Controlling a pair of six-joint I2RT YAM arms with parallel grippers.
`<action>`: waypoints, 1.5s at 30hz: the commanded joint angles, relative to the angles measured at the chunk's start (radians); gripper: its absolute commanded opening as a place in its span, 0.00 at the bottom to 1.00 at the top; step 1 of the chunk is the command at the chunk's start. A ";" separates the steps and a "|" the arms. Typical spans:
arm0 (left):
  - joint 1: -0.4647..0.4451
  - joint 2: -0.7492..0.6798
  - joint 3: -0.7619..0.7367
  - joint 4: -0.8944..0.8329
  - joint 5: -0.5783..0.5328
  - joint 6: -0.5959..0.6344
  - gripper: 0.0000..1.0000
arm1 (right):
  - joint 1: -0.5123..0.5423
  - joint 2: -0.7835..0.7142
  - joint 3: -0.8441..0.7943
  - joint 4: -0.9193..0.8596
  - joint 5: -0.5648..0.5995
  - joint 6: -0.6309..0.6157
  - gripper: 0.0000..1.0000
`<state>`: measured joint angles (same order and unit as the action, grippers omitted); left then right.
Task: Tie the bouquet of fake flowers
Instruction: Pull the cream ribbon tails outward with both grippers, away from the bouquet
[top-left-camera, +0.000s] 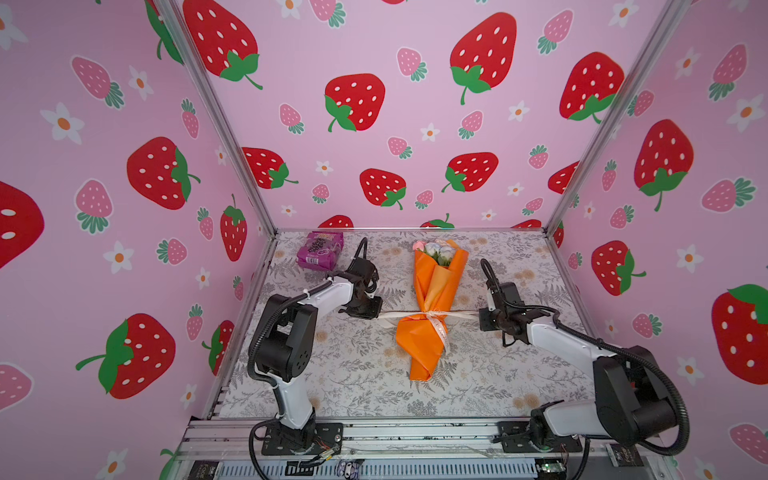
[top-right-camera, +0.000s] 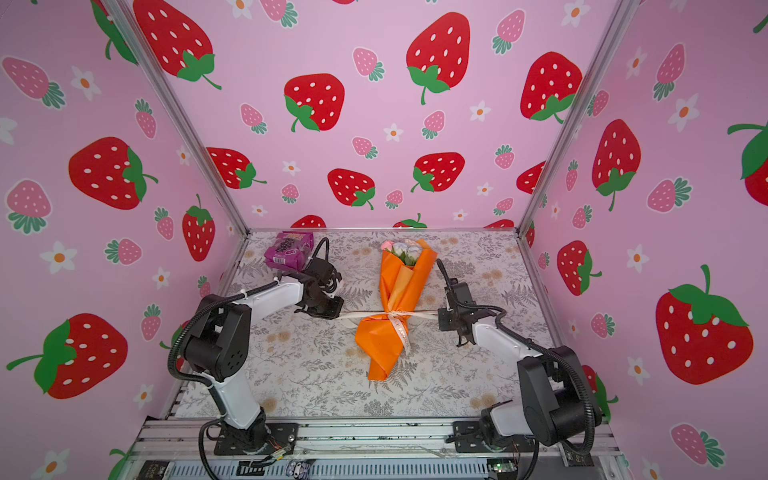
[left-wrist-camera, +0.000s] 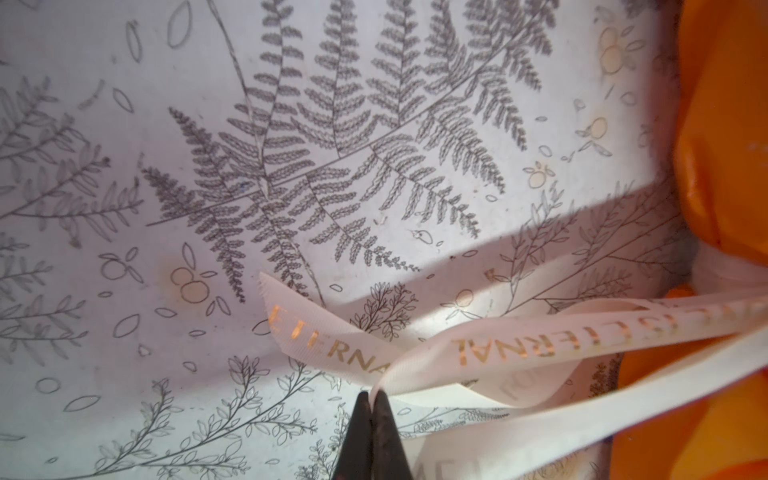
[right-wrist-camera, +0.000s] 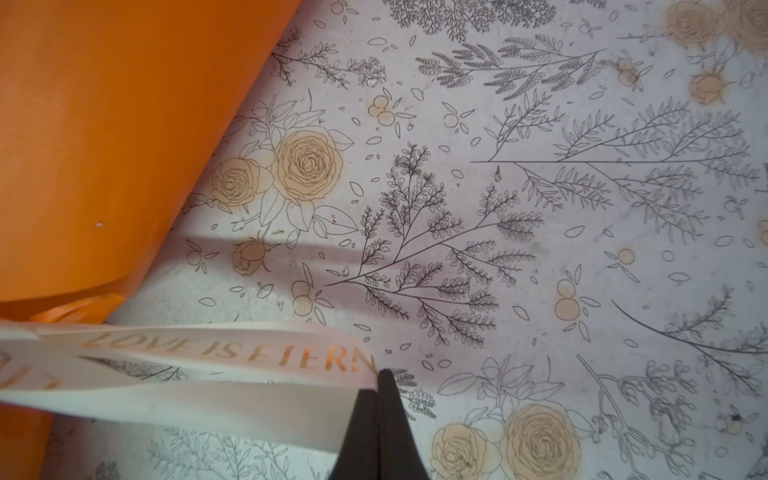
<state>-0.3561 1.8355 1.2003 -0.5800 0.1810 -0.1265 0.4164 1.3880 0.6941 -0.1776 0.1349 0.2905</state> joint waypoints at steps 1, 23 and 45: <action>0.024 -0.030 -0.026 -0.064 -0.136 0.012 0.00 | -0.027 -0.003 -0.015 -0.068 0.138 0.000 0.00; 0.025 -0.082 -0.055 -0.067 -0.159 0.014 0.00 | -0.095 0.008 -0.021 -0.054 0.119 -0.039 0.00; 0.001 -0.102 -0.043 -0.045 -0.066 0.030 0.00 | -0.102 -0.035 0.004 -0.090 0.020 0.026 0.00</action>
<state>-0.3607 1.7542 1.1564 -0.5777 0.1894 -0.1043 0.3271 1.3678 0.7013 -0.2340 0.0570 0.2756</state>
